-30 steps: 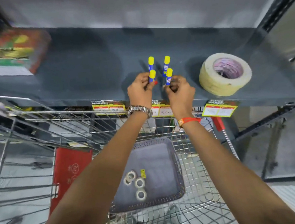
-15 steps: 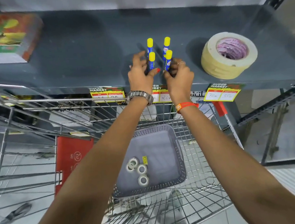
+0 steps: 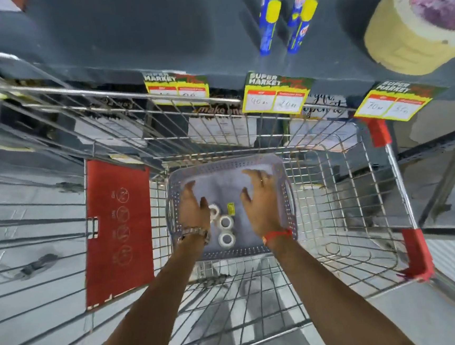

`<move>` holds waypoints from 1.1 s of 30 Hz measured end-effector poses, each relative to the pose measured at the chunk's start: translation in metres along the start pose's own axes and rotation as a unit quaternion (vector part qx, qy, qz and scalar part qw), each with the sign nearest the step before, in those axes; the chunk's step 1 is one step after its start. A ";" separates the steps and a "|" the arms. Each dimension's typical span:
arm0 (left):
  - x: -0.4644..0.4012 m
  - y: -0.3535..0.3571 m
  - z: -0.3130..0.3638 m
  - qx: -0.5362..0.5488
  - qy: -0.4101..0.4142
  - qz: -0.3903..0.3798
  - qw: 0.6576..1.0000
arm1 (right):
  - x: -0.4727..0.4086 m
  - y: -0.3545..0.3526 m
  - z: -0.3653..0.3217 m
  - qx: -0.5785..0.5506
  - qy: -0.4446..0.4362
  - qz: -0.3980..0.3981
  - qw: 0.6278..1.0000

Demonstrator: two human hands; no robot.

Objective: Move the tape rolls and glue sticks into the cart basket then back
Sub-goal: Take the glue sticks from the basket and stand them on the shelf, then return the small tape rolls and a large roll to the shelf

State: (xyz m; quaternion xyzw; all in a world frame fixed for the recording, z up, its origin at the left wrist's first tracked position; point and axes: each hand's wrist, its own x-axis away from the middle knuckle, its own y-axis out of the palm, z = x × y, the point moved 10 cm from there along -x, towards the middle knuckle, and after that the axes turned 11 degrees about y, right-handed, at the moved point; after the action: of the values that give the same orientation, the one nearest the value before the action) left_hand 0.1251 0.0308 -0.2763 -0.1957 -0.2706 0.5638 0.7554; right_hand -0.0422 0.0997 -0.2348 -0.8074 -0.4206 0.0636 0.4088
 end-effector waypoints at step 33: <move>-0.031 0.010 -0.042 -0.075 0.076 -0.110 0.988 | 0.000 0.077 0.021 0.133 0.025 -0.090 0.987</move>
State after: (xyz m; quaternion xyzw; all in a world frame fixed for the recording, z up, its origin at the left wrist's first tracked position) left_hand 0.1373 0.0045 -0.3206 -0.2635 -0.2733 0.4392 0.8143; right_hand -0.0035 0.0880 -0.3035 -0.7060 -0.4686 0.0616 0.5274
